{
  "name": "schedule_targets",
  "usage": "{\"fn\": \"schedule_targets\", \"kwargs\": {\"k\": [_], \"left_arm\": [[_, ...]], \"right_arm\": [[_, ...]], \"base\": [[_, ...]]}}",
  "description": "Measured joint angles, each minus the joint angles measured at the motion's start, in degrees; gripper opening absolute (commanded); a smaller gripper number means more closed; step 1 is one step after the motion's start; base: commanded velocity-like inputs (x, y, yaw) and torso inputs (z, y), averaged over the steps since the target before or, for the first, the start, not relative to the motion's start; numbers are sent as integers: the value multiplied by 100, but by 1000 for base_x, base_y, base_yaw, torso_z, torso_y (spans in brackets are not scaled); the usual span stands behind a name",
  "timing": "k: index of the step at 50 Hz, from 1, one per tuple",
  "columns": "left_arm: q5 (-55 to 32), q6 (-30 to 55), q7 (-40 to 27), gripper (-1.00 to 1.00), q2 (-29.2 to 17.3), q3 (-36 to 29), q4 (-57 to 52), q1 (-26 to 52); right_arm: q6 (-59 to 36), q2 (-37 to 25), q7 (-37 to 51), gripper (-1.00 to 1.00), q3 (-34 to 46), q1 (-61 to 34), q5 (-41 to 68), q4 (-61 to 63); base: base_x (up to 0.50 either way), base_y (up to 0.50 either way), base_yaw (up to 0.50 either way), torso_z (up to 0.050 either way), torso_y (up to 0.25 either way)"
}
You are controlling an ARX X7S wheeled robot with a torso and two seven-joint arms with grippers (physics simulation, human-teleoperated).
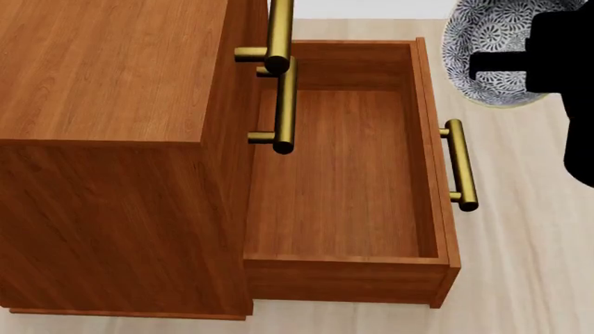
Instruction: Put the bowl in the bottom drawer of the cabinet.
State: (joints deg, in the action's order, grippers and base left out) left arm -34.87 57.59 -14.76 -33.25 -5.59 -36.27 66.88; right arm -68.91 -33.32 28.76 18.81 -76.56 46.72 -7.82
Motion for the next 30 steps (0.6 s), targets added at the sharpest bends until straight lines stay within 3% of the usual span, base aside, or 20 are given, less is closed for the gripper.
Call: {"fn": "schedule_targets", "kwargs": {"k": [30], "left_arm": [[-23,-48,-14,100,-66,11,7,-49]], "right_arm": [[247,191,-883,-100,857,-243,-145,-232]], "base": [[0,0,0,0,0]]}}
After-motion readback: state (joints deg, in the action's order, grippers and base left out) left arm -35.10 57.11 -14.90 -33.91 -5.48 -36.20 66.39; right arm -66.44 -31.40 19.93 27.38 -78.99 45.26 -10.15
